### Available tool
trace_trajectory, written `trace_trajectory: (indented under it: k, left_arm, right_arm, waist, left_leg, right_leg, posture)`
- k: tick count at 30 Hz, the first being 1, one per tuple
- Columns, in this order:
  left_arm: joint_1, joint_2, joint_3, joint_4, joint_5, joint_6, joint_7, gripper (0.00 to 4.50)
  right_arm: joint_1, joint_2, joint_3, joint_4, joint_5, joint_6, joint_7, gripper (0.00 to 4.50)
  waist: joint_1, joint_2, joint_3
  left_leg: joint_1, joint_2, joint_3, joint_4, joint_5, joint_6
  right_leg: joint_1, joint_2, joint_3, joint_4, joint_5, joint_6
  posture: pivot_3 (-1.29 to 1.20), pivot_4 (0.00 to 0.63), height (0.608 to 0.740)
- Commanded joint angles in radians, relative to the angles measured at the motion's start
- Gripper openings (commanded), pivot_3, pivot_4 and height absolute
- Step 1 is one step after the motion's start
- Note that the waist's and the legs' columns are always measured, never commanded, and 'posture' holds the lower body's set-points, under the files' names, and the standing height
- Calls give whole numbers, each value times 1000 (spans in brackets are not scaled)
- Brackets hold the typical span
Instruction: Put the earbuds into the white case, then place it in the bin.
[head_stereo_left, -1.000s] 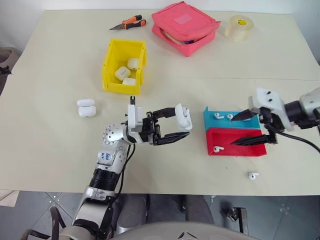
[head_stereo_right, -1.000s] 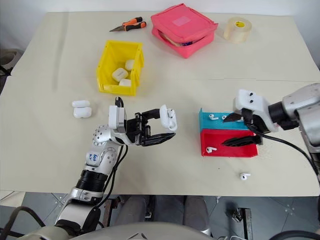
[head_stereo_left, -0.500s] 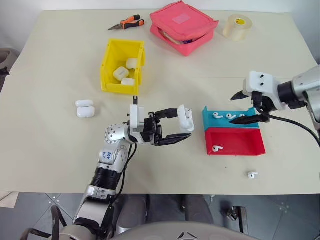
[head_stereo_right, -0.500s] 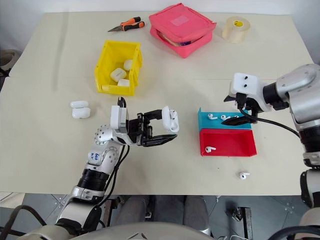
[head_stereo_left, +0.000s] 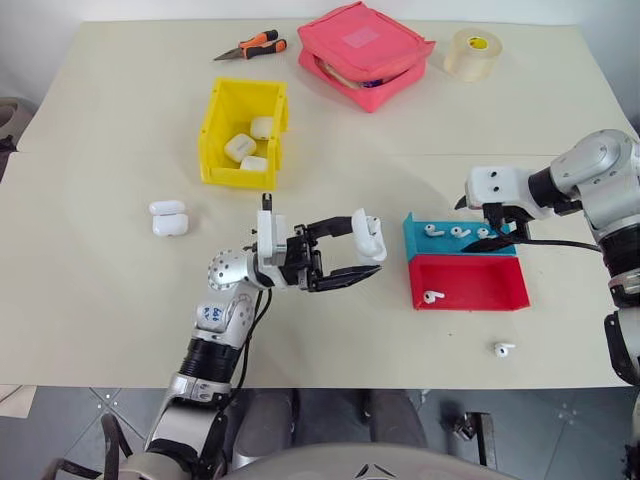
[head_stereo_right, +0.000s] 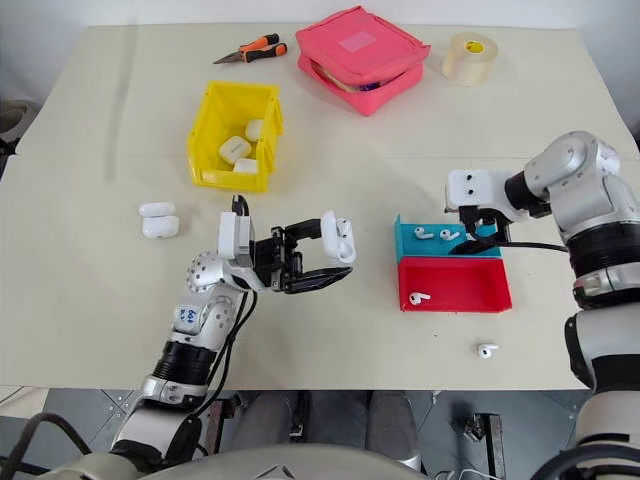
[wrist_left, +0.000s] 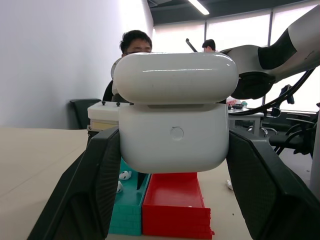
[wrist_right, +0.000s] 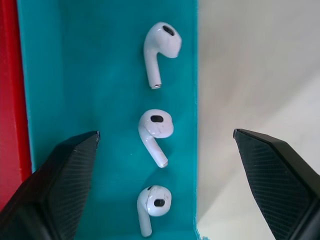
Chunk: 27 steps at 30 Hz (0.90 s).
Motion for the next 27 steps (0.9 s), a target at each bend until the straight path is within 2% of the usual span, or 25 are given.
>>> trace_trajectory:
  k: [1, 5, 17, 20, 27]
  left_arm:
    - [2, 1, 4, -41, -11, -6, 6, 2790]
    - [3, 2, 3, -46, -12, -3, 10, 2790]
    - [-2, 3, 1, -48, -15, 3, 11, 2790]
    - [-3, 3, 1, -47, -15, 3, 10, 2790]
    - [-6, 5, 2, -45, -15, 5, 8, 2790]
  right_arm:
    - [-23, 8, -17, 19, -9, -29, 5, 3565]
    - [-19, 14, -21, 26, -12, -38, 5, 2257]
    - [-3, 3, -22, 34, -30, -58, 21, 2257]
    - [3, 6, -26, 28, -25, -50, 27, 1724]
    - [18, 7, -36, 14, -21, -40, 23, 1724]
  waist:
    - [0, 0, 0]
    - [2, 0, 0]
    - [2, 0, 0]
    - [1, 0, 0]
    - [2, 0, 0]
  left_leg:
    - [0, 0, 0, 0, 0, 0]
    - [0, 0, 0, 1, 0, 0]
    - [0, 0, 0, 1, 0, 0]
    - [0, 0, 0, 1, 0, 0]
    - [0, 0, 0, 1, 0, 0]
  right_leg:
    - [0, 0, 0, 0, 0, 0]
    - [0, 0, 0, 0, 0, 0]
    - [0, 0, 0, 1, 0, 0]
    - [0, 0, 0, 0, 0, 0]
    - [1, 0, 0, 1, 0, 0]
  posture:
    - [0, 150, 740]
    - [0, 150, 740]
    - [0, 150, 740]
    - [0, 150, 740]
    - [0, 150, 740]
